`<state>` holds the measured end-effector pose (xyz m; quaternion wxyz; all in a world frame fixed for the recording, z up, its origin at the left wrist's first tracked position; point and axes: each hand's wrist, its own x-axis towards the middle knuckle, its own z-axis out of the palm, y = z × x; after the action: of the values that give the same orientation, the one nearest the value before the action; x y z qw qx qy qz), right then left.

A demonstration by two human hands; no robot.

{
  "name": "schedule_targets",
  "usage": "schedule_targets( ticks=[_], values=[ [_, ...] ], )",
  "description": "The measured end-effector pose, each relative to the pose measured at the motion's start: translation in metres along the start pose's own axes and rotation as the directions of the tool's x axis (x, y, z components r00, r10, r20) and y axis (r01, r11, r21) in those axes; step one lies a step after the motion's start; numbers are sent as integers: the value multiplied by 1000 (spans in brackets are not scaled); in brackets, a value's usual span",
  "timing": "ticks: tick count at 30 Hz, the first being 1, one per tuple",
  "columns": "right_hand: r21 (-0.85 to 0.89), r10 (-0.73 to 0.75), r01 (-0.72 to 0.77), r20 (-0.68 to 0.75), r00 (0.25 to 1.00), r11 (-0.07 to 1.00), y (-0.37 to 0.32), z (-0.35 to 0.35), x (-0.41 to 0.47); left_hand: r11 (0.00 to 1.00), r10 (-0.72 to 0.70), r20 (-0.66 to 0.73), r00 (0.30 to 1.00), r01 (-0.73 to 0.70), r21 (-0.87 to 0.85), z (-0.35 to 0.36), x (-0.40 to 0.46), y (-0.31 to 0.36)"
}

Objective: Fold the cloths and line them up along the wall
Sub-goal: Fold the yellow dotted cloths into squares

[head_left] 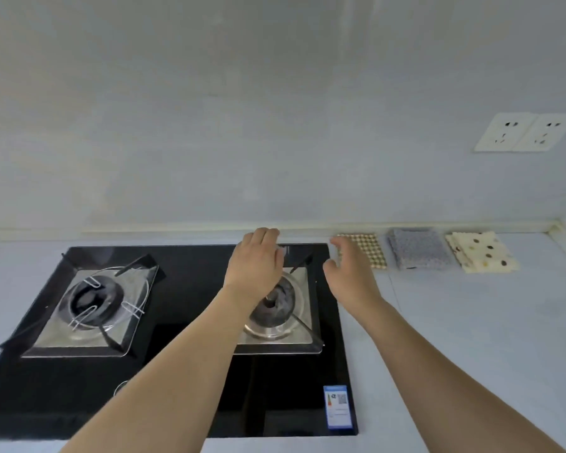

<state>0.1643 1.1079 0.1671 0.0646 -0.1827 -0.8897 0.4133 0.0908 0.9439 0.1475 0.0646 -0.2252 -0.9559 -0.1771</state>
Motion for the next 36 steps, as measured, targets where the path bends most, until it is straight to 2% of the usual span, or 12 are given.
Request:
schedule_targets(
  ticks=[3,6,10,15,24,31,36],
  values=[
    [2,-42,41,52,998,999,-27,24,-20,999,-38,-6,999,38,36,-27,-25,-38],
    [7,-77,76,105,991,997,-52,43,-29,990,-140,-45,989,141,20,-47,-48,-67],
    [15,-119,118,127,985,993,-86,79,-40,984,-169,-41,985,171,51,-67,-82,-103],
    [-12,-171,177,192,966,984,-141,143,-62,970,-237,-80,968,240,28,-104,-111,-173],
    [18,-206,211,302,931,977,-262,276,-99,943,-332,-41,942,333,1,-164,-165,-342],
    [37,-230,233,369,901,972,-304,342,-104,898,-439,-65,896,440,-7,-192,-193,-410],
    [40,-256,264,412,874,964,-344,407,-115,889,-458,-55,887,458,-8,-210,-215,-470]
  ],
)
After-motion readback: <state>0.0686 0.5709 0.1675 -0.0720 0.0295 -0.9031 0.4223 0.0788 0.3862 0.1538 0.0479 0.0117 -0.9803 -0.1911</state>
